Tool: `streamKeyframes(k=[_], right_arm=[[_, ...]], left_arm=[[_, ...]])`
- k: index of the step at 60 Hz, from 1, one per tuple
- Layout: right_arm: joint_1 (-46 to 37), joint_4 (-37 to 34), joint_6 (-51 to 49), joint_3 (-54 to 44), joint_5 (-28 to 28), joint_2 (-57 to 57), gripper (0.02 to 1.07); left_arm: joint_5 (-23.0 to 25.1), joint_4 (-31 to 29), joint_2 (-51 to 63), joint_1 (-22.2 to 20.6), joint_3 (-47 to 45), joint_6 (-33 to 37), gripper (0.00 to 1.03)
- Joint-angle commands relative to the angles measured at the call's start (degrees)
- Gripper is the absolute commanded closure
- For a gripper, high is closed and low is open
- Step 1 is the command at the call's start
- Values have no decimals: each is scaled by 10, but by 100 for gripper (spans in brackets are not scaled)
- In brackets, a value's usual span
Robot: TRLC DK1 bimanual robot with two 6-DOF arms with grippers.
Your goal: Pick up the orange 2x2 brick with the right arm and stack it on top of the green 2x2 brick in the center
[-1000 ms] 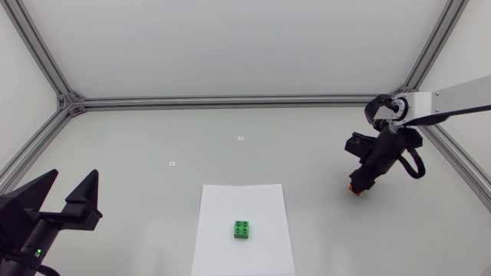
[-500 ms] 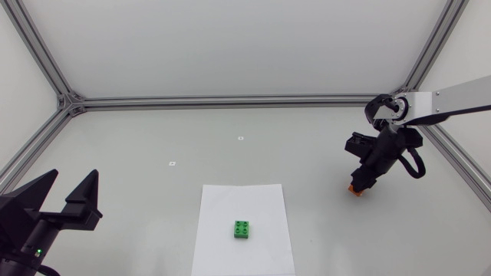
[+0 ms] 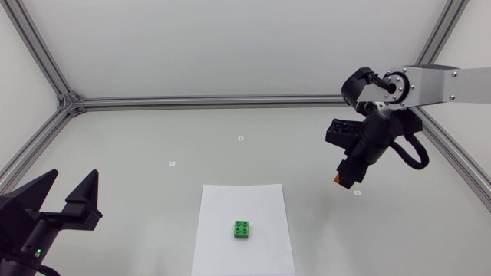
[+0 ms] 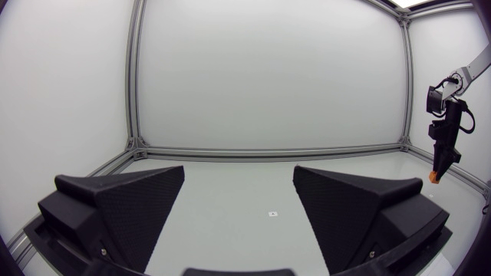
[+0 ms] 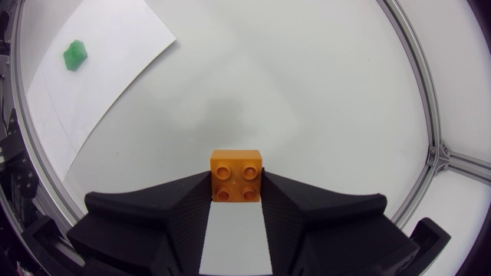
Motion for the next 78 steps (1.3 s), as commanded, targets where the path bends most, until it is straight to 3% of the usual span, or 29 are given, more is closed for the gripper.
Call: streamKeyframes(k=[1, 14, 32, 52, 78], right_arm=[[51, -17, 31, -18, 8, -15, 101], [182, -26, 99, -8, 12, -17, 101], [298, -20, 147, 17, 12, 17, 101], [360, 3, 142, 30, 9, 34, 101], [379, 40, 75, 31, -17, 56, 101]], left_arm=[[3, -8, -5, 2, -23, 7, 4], [3, -8, -5, 2, -23, 7, 4], [3, -8, -5, 2, -23, 7, 4], [3, -8, -5, 2, -23, 7, 4], [3, -8, -5, 2, -23, 7, 4]])
